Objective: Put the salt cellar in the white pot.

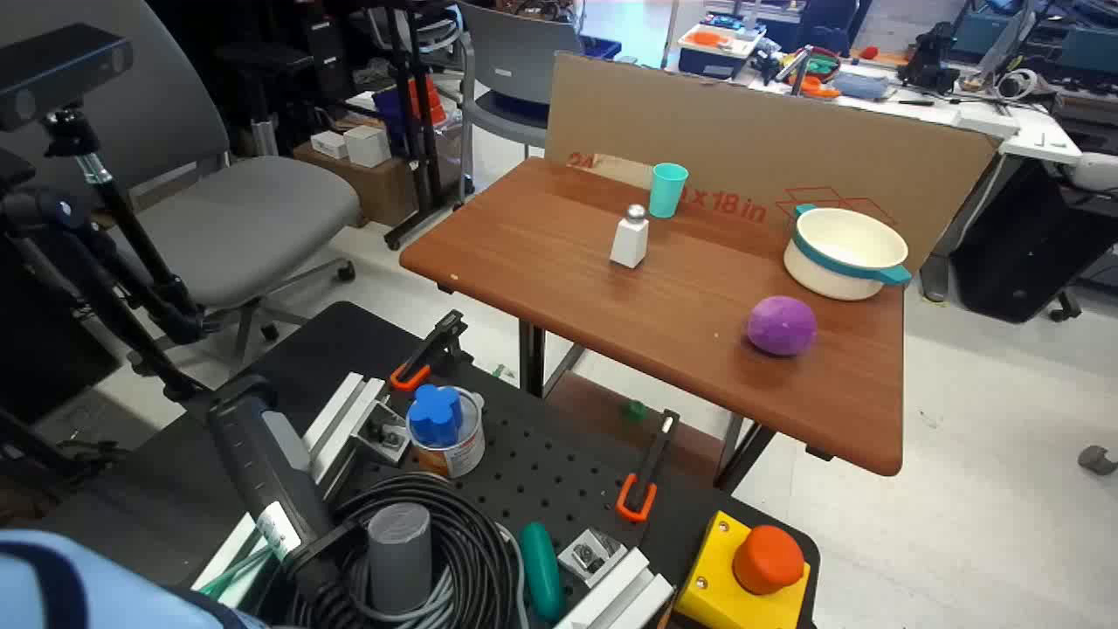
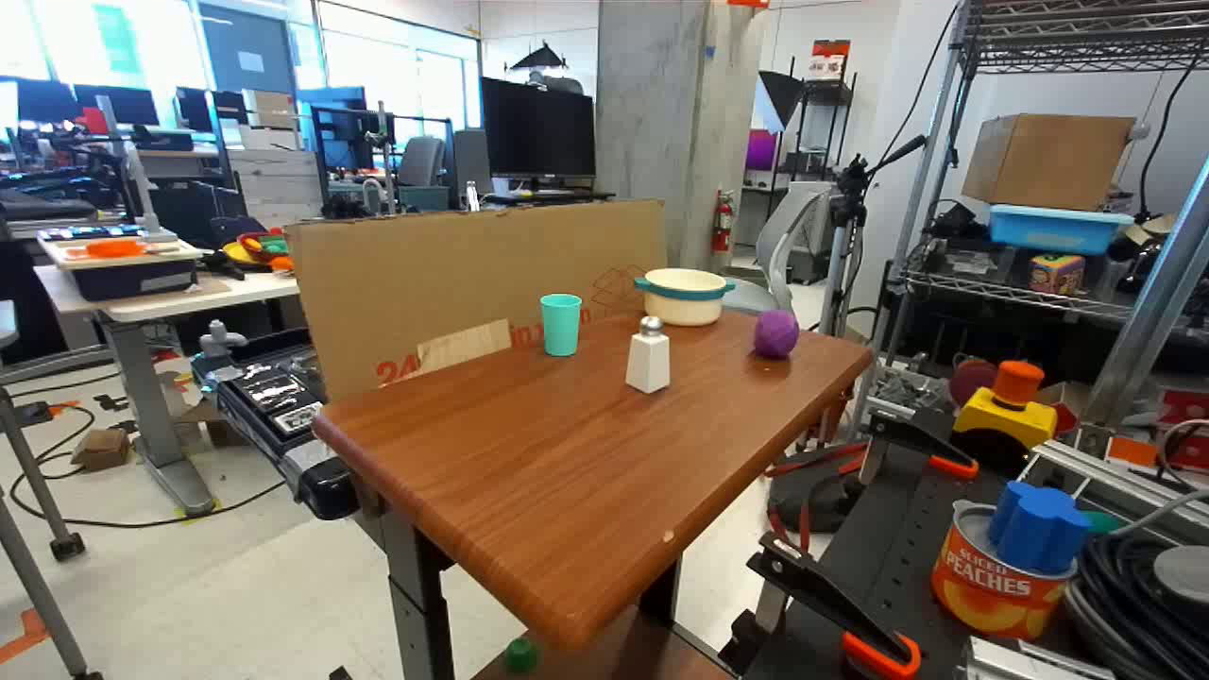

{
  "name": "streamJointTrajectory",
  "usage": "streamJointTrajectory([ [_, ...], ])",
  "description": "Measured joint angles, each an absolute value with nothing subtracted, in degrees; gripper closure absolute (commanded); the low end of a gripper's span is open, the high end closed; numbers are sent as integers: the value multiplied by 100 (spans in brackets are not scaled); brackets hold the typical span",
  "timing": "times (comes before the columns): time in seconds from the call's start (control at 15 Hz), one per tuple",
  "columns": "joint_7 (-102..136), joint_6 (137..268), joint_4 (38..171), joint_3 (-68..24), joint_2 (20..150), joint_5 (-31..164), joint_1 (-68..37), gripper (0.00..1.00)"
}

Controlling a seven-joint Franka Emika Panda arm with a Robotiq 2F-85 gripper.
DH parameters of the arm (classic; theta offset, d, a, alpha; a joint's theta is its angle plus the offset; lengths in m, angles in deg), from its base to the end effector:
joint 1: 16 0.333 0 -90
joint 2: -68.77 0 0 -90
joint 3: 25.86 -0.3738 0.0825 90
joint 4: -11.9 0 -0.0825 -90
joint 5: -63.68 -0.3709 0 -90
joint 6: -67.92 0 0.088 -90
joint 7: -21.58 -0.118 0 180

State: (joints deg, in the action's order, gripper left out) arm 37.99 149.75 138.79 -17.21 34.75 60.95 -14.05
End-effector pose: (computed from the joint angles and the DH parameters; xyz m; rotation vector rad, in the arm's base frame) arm 0.2962 -0.0451 0.6182 -2.9490 -0.3041 0.2525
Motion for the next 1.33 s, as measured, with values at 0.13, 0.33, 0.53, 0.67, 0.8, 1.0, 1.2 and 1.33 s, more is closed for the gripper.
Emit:
streamJointTrajectory([
  [0.13, 3799, 14977, 13879, -1721, 3474, 6095, -1405, 0],
  [0.33, 3799, 14977, 13879, -1721, 3474, 6095, -1405, 0],
  [0.53, 3799, 14977, 13879, -1721, 3474, 6095, -1405, 0],
  [0.67, 3781, 15008, 13895, -1731, 3474, 6095, -1417, 0],
  [0.8, 3662, 15308, 14009, -1738, 3510, 6095, -1442, 0],
  [1.0, 3468, 16345, 14375, -1740, 3877, 6095, -1490, 0],
  [1.2, 3228, 17673, 14784, -1811, 4634, 6131, -1548, 0],
  [1.33, 3014, 18553, 14950, -1917, 5257, 6148, -1560, 0],
])
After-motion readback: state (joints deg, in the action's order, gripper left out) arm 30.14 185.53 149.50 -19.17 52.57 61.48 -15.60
